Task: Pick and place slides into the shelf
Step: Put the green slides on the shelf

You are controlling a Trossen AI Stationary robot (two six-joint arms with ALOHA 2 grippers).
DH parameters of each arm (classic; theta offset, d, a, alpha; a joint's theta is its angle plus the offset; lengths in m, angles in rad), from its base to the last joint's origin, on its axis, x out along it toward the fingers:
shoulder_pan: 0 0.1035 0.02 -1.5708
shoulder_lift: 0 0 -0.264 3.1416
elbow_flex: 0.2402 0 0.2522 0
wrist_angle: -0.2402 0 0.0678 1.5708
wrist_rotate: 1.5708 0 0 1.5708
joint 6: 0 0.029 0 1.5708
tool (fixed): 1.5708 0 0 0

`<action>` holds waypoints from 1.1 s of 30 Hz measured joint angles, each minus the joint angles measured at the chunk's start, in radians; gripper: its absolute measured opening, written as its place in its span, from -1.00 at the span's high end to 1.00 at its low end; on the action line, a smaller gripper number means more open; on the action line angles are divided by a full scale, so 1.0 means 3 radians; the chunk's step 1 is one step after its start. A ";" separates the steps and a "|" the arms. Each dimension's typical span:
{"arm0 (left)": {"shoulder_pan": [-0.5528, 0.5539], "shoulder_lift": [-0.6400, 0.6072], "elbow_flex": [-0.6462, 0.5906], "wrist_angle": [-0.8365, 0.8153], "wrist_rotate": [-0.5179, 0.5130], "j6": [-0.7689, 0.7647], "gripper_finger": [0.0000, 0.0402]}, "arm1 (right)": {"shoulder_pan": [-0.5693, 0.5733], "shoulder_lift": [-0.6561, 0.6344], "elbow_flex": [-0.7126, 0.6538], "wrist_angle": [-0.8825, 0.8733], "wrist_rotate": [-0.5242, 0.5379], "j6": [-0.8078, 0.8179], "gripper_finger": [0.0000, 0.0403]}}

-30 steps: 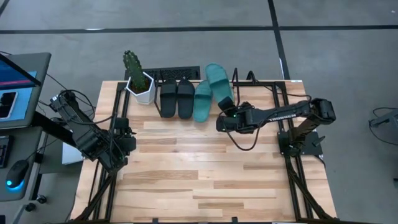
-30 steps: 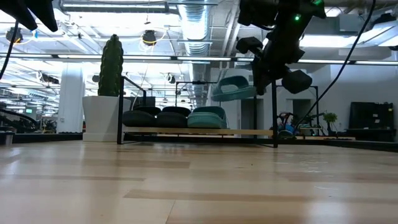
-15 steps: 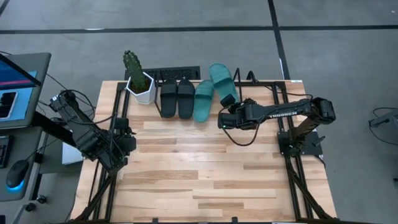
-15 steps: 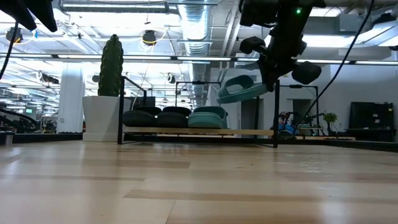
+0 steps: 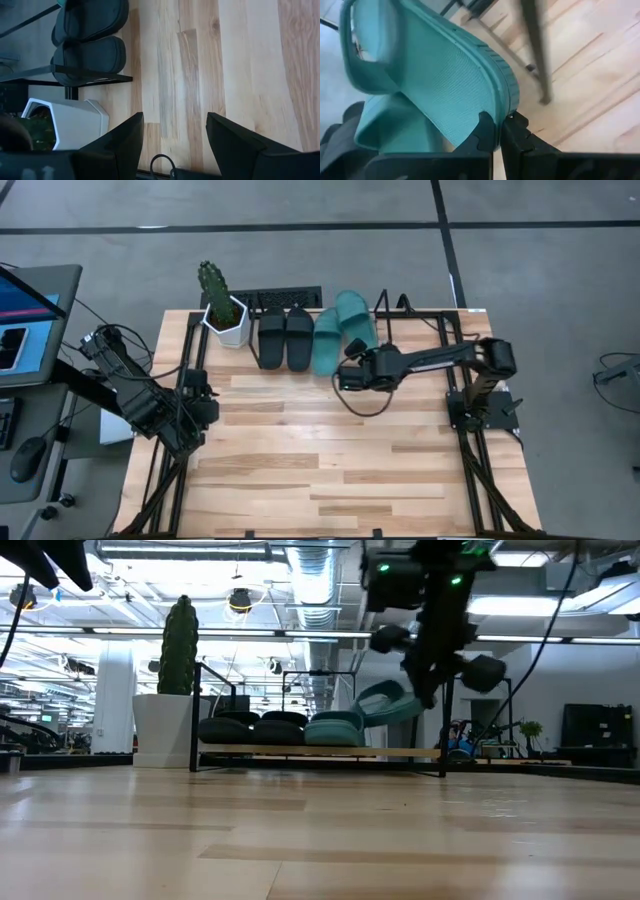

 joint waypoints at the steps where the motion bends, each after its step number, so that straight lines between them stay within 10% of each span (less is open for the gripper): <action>1: 0.0000 0.0002 0.0000 0.0007 -0.0002 0.0000 -0.02 | -0.0009 0.0079 0.0069 0.0017 0.0001 0.0001 1.00; 33: 0.0001 -0.0150 -0.0001 0.0062 0.0026 -0.0066 -0.02 | 0.0125 0.0625 0.0707 -0.0387 -0.0221 -0.0004 0.65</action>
